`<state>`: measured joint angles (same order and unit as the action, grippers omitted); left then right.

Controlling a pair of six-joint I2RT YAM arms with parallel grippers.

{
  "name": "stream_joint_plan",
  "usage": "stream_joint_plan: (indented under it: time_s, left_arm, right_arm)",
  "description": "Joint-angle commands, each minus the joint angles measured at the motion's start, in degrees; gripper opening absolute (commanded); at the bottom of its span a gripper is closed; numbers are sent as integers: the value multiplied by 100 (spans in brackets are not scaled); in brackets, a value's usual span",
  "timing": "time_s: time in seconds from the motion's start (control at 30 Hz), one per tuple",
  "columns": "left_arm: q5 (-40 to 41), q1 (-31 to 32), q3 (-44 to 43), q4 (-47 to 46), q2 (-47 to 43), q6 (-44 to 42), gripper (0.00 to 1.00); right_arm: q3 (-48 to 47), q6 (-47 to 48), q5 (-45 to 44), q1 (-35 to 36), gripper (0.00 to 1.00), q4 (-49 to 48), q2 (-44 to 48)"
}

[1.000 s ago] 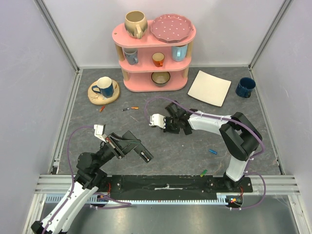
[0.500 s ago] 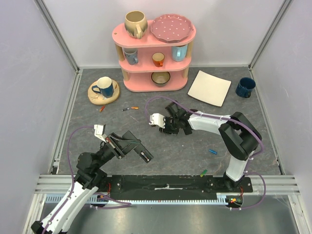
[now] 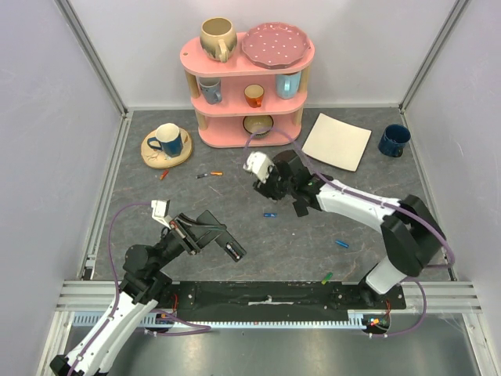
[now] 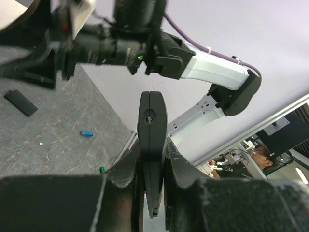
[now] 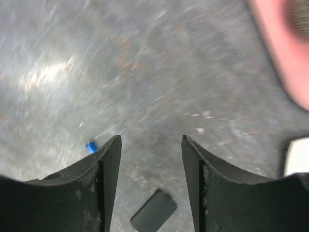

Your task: Load the batteries into the remote control

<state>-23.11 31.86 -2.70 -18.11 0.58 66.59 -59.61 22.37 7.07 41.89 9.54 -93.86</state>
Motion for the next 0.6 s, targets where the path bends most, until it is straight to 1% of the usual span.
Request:
stream_joint_plan:
  time_s: [0.0,0.03,0.07,0.1,0.13,0.17,0.2,0.23,0.27,0.3,0.33,0.4,0.43,0.47,0.53,0.57]
  left_arm:
    - [-158,-30,393,17,-330,74,2]
    - [-150,-30,402,27,-339,74,2]
    - [-150,-30,402,35,-339,82,2]
    - [-150,-30,410,44,-339,91,2]
    - [-141,-30,411,44,-339,100,2]
    - [-141,-30,419,44,-339,109,2]
    - [-132,-30,428,53,-330,118,2]
    - [-132,-30,428,70,-330,126,2]
    - [-132,-30,428,79,-330,118,2]
    - [-132,-30,419,79,-330,126,2]
    - [-115,-30,419,106,-330,126,2]
    - [-97,-30,428,123,-322,135,2]
    - [-97,-30,428,132,-322,135,2]
    - [-106,-30,428,141,-322,135,2]
    - [-132,-30,402,185,-339,126,2]
    - [-141,-30,402,194,-348,118,2]
  right_arm:
    - [-86,-2922,-2269,-14,79,-1314,676]
    - [-251,-3828,-2785,-14,94,-1053,668]
    - [-496,-4132,-2198,-266,98,-24,494]
    - [-925,-4266,-1035,-408,98,256,361]
    - [-973,-4459,-728,-557,98,381,256]
    - [-903,-4669,-420,-550,98,112,263]
    - [-485,-5141,-356,-507,98,-186,385]
    - [-237,-5442,-643,-402,98,-703,647]
    - [96,-5715,-907,-322,98,-838,737]
    - [169,-6196,-1188,-243,98,-822,773]
    - [178,-6331,-1782,1,98,-587,747]
    - [143,-6673,-2540,362,93,-279,659]
    - [82,-6815,-3023,694,91,158,485]
    - [-49,-6955,-3532,811,89,327,353]
    - [-190,-7341,-3852,996,89,827,-7]
    - [-269,-7422,-4028,1031,89,917,-105]
